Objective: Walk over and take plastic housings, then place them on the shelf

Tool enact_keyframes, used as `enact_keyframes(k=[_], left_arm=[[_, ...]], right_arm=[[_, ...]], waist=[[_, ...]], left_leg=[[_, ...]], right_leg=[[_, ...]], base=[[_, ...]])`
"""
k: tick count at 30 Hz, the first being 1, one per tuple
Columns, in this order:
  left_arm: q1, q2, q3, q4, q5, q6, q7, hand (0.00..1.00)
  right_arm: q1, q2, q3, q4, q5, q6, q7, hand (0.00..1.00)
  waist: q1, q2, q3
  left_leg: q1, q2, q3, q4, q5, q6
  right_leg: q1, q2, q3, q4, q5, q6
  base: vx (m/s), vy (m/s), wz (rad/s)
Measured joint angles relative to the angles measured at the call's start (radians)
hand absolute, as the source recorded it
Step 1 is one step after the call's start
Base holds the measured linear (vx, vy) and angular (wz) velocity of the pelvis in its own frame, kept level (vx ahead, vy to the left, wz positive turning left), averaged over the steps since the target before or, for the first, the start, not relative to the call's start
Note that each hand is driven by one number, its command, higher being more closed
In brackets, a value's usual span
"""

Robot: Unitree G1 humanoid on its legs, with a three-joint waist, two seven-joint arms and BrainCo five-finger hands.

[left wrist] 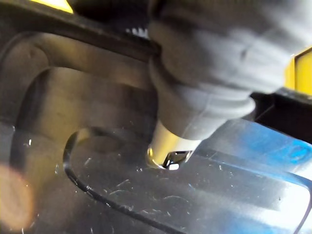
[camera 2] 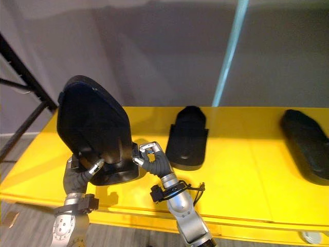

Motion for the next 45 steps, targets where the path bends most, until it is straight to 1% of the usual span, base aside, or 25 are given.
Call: enact_keyframes(k=[1,2,4,6,8,9,10,12,15,17,18,20,21,23,25,27,28,30,31,33,34,36,39,43,45], left_arm=[[0.0,0.002,0.001,0.004,0.0,0.0,0.0,1.0],[0.002,0.007,0.003,0.008,0.0,0.001,-0.002,1.0],[-0.007,0.043,0.017,0.03,0.0,0.007,-0.008,1.0],[-0.013,0.085,0.027,0.04,-0.009,0.007,-0.01,1.0],[-0.013,0.087,0.095,0.046,-0.039,0.007,-0.005,1.0],[-0.01,0.091,0.148,0.064,-0.046,0.005,-0.002,1.0],[-0.007,0.098,0.166,0.075,-0.058,0.005,0.0,1.0],[0.018,0.122,0.238,0.131,-0.088,0.006,0.019,1.0],[0.018,0.151,0.263,0.193,-0.101,0.01,0.023,1.0],[-0.009,0.211,0.294,0.252,-0.128,0.013,0.02,1.0],[-0.024,0.233,0.299,0.275,-0.135,0.015,0.02,1.0],[-0.082,0.312,0.325,0.38,-0.158,0.03,0.02,1.0],[-0.093,0.33,0.331,0.406,-0.161,0.035,0.02,1.0],[-0.136,0.402,0.339,0.503,-0.175,0.047,0.013,1.0],[-0.161,0.457,0.34,0.577,-0.175,0.057,0.007,1.0],[-0.22,0.549,0.341,0.73,-0.174,0.086,-0.01,1.0],[-0.226,0.558,0.341,0.746,-0.174,0.088,-0.011,1.0],[-0.292,0.616,0.338,0.854,-0.172,0.109,-0.029,1.0],[-0.301,0.623,0.336,0.865,-0.17,0.113,-0.032,1.0],[-0.364,0.7,0.327,0.925,-0.094,0.134,-0.056,1.0],[-0.379,0.719,0.32,0.934,-0.065,0.135,-0.061,1.0],[-0.422,0.803,0.287,0.944,0.047,0.137,-0.08,1.0],[-0.501,0.897,0.242,0.968,0.173,0.136,-0.098,1.0],[-0.578,0.958,0.199,0.986,0.258,0.132,-0.11,1.0],[-0.611,0.981,0.161,0.999,0.283,0.12,-0.121,1.0]], right_arm=[[0.006,0.0,-0.003,0.0,0.007,0.0,0.0,0.0],[0.009,0.003,-0.004,0.0,0.013,0.0,0.0,0.0],[0.023,0.021,-0.006,-0.006,0.014,0.001,0.0,0.0],[0.034,0.04,-0.006,-0.006,0.014,0.007,0.001,0.0],[0.034,0.052,-0.014,-0.007,0.014,0.009,-0.001,0.0],[0.035,0.066,-0.062,-0.011,0.016,0.01,-0.01,0.0],[0.035,0.068,-0.09,-0.017,0.016,0.012,-0.019,0.0],[0.042,0.056,-0.173,-0.039,0.016,0.019,-0.041,0.0],[0.087,0.032,-0.212,-0.064,0.017,0.032,-0.047,0.0],[0.136,0.01,-0.223,-0.131,0.04,0.036,-0.046,0.0],[0.144,0.005,-0.232,-0.151,0.045,0.036,-0.046,0.0],[0.157,-0.006,-0.282,-0.208,0.077,0.035,-0.046,0.0],[0.162,-0.01,-0.301,-0.221,0.087,0.035,-0.047,0.0],[0.197,-0.019,-0.377,-0.271,0.119,0.029,-0.05,0.0],[0.22,-0.035,-0.409,-0.275,0.134,0.026,-0.054,0.0],[0.27,-0.041,-0.438,-0.275,0.147,0.025,-0.06,0.0],[0.274,-0.041,-0.438,-0.275,0.147,0.025,-0.06,0.0],[0.308,-0.041,-0.443,-0.277,0.149,0.023,-0.06,0.0],[0.312,-0.04,-0.443,-0.277,0.15,0.023,-0.06,0.0],[0.333,-0.036,-0.436,-0.277,0.154,0.016,-0.059,0.0],[0.34,-0.035,-0.435,-0.278,0.154,0.013,-0.058,0.0],[0.354,-0.025,-0.432,-0.281,0.171,0.005,-0.045,0.0],[0.359,-0.021,-0.425,-0.293,0.192,-0.011,-0.032,0.0],[0.362,-0.02,-0.405,-0.309,0.213,-0.034,-0.006,0.0],[0.367,-0.019,-0.403,-0.309,0.213,-0.04,0.002,0.0]], waist=[[0.001,0.015,0.0],[0.004,0.026,-0.004],[-0.009,0.011,-0.005],[-0.008,0.007,-0.004],[-0.009,0.005,-0.005],[-0.012,0.004,-0.007],[-0.012,0.004,-0.007],[-0.024,0.002,-0.015],[-0.031,0.002,-0.018],[-0.05,0.001,-0.022],[-0.05,0.001,-0.024],[-0.057,0.0,-0.024],[-0.059,0.0,-0.024],[-0.06,-0.003,-0.024],[-0.068,-0.005,-0.022],[-0.08,-0.012,-0.017],[-0.082,-0.012,-0.015],[-0.089,-0.02,0.009],[-0.089,-0.021,0.011],[-0.09,-0.026,0.038],[-0.089,-0.025,0.042],[-0.087,-0.025,0.064],[-0.082,-0.025,0.088],[-0.082,-0.023,0.112],[-0.082,-0.023,0.123]], left_leg=[[0.022,0.05,-0.002,-0.021,0.012,-0.017],[0.055,0.075,-0.029,-0.067,0.004,-0.062],[0.064,0.036,-0.024,-0.085,0.016,-0.047],[0.099,-0.009,-0.005,-0.105,0.017,-0.035],[0.13,-0.033,0.023,-0.123,0.014,-0.015],[0.14,-0.038,0.043,-0.136,0.015,-0.011],[0.145,-0.041,0.049,-0.145,0.018,-0.007],[0.153,-0.047,0.081,-0.18,0.029,0.008],[0.167,-0.042,0.105,-0.214,0.043,0.006],[0.167,-0.032,0.109,-0.244,0.061,0.001],[0.166,-0.03,0.114,-0.251,0.068,-0.002],[0.162,-0.018,0.129,-0.261,0.075,-0.006],[0.161,-0.016,0.131,-0.261,0.075,-0.007],[0.146,-0.009,0.144,-0.261,0.076,-0.009],[0.136,-0.004,0.153,-0.261,0.078,-0.011],[0.116,0.005,0.161,-0.261,0.081,-0.015],[0.115,0.006,0.162,-0.261,0.081,-0.016],[0.105,0.013,0.175,-0.259,0.083,-0.018],[0.102,0.014,0.177,-0.259,0.083,-0.018],[0.087,0.018,0.186,-0.253,0.083,-0.018],[0.082,0.019,0.187,-0.251,0.083,-0.018],[0.078,0.024,0.19,-0.251,0.084,-0.019],[0.077,0.026,0.204,-0.25,0.084,-0.019],[0.064,0.029,0.214,-0.25,0.084,-0.019],[0.06,0.031,0.215,-0.249,0.084,-0.019]], right_leg=[[0.011,0.009,-0.004,-0.002,0.001,0.002],[0.014,0.014,0.004,-0.001,0.007,0.012],[0.018,-0.021,0.003,-0.012,0.033,0.037],[0.049,-0.058,0.009,-0.034,0.052,0.06],[0.059,-0.08,0.035,-0.048,0.068,0.071],[0.056,-0.084,0.041,-0.055,0.076,0.071],[0.053,-0.085,0.045,-0.059,0.079,0.075],[0.039,-0.084,0.075,-0.085,0.09,0.091],[0.03,-0.074,0.093,-0.101,0.1,0.098],[0.016,-0.056,0.098,-0.113,0.108,0.09],[0.01,-0.052,0.106,-0.115,0.11,0.087],[-0.008,-0.038,0.121,-0.119,0.116,0.081],[-0.011,-0.036,0.123,-0.119,0.116,0.081],[-0.035,-0.027,0.143,-0.119,0.118,0.08],[-0.05,-0.022,0.149,-0.119,0.12,0.077],[-0.077,-0.012,0.164,-0.119,0.123,0.073],[-0.079,-0.011,0.165,-0.119,0.123,0.073],[-0.096,-0.003,0.177,-0.119,0.127,0.068],[-0.1,-0.003,0.179,-0.119,0.127,0.067],[-0.12,0.002,0.193,-0.119,0.13,0.065],[-0.125,0.003,0.195,-0.118,0.13,0.064],[-0.132,0.008,0.199,-0.118,0.13,0.064],[-0.141,0.014,0.209,-0.118,0.13,0.064],[-0.162,0.019,0.223,-0.118,0.13,0.064],[-0.166,0.021,0.224,-0.118,0.13,0.064]], base=[[0.07,0.122,0.0],[0.06,0.241,-0.01],[0.03,0.24,0.05],[0.04,0.258,-0.03],[0.01,0.165,-0.32],[-0.01,0.124,-0.39],[-0.02,0.08,-0.39],[-0.03,0.041,-0.36],[-0.01,-0.007,-0.28],[0.0,-0.047,-0.1],[-0.01,-0.045,-0.19],[-0.02,-0.042,-0.22],[-0.02,-0.04,-0.17],[-0.02,-0.037,-0.17],[-0.02,-0.025,-0.14],[-0.02,-0.027,-0.15],[-0.02,-0.022,-0.15],[-0.03,-0.019,-0.16],[-0.04,-0.016,-0.15],[-0.03,-0.011,-0.13],[-0.02,-0.013,-0.09],[-0.01,-0.016,-0.06],[0.0,-0.011,-0.11],[0.01,-0.012,-0.11],[0.02,-0.017,-0.04]])
